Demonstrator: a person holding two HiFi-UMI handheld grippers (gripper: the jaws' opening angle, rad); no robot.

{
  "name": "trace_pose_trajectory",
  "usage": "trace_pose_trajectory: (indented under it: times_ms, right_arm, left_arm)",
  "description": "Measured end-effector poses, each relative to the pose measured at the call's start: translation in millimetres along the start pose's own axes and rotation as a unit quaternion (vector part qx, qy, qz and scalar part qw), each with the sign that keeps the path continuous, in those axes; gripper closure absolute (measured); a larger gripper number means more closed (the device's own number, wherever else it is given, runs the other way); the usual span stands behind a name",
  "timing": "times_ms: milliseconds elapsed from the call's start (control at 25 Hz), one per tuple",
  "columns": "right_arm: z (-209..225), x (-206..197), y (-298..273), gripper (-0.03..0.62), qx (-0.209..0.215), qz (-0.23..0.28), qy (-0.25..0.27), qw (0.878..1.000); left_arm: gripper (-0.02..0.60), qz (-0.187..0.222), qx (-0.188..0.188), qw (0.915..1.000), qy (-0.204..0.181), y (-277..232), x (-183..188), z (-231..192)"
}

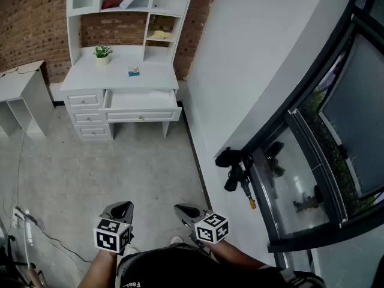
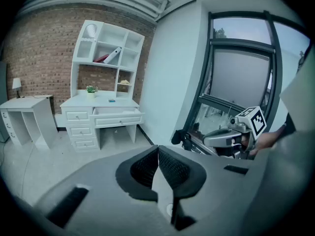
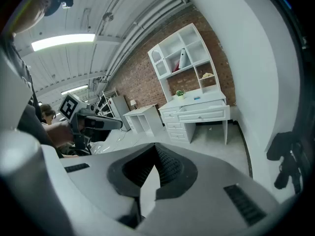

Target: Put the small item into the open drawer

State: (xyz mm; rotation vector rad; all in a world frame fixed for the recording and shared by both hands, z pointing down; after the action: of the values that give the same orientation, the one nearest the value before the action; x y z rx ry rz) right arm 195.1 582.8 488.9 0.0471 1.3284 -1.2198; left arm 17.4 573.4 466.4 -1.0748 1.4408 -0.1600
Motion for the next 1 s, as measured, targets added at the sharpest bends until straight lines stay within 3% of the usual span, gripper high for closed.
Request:
trace_pose_trajectory:
  times_ms: [440,680,1000]
  right_arm:
    - [50,6,20,0.591,0.016,0.001,0.006,1.0]
    - [81,7,39,0.591,0.034,-0.001,0.016,0.999]
    - [127,-2,60,0.591,0.037,-0.002,0.001,0.999]
  left_arm:
    - [0.563,0.012,0.019,0.9997,0.014,-33,25,25]
    - [0.563,0.018,0.0,0.9984,0.054,-62,42,51]
    - [0.563,0.002,0.01,0.999,0.044,-97,52,83]
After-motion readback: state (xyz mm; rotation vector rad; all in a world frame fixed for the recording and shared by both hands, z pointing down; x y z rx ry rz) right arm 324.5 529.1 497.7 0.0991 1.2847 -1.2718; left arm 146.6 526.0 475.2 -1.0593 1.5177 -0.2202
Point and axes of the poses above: the fingertips, and each gripper's own axes: y backward along the fingers, z to its right, x out of its top, the point moved 2 cm from there along y, backward along the fingers, and after that the axes turned 12 degrees about -z, right-handed, at the moved point
